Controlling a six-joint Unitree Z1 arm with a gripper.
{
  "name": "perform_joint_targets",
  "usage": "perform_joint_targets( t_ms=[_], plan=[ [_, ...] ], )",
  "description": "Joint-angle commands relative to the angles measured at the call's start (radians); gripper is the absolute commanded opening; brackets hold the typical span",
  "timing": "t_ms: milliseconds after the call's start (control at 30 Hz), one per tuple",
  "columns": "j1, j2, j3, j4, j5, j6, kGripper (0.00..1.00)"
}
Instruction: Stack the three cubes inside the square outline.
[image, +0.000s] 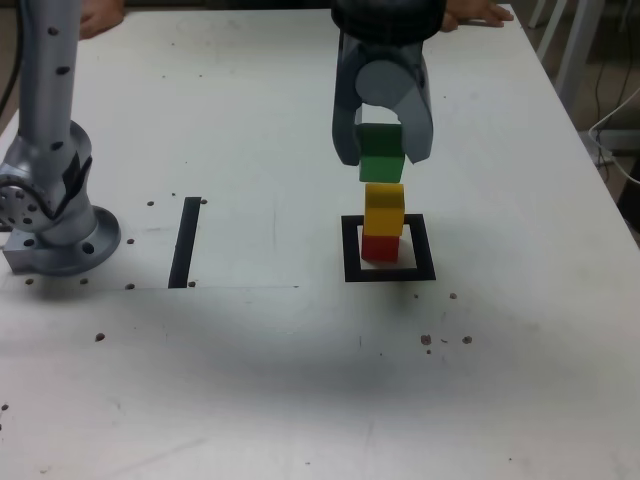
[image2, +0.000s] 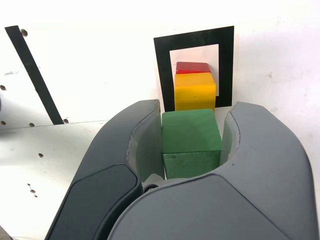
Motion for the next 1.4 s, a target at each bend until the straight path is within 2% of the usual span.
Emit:
perform_joint_targets(
  t_ms=[0, 467, 967, 1367],
  plan=[
    [0.002, 0.012, -0.003, -0.008, -0.001, 0.002, 0.2],
    [0.031, 0.044, 0.018, -0.018, -0.004, 0.016, 0.21],
    [0.037, 0.045, 0.032, -0.019, -0.051, 0.02, 0.21],
    [0.038, 0.047, 0.063, -0.075, -0.052, 0.02, 0.23]
  ],
)
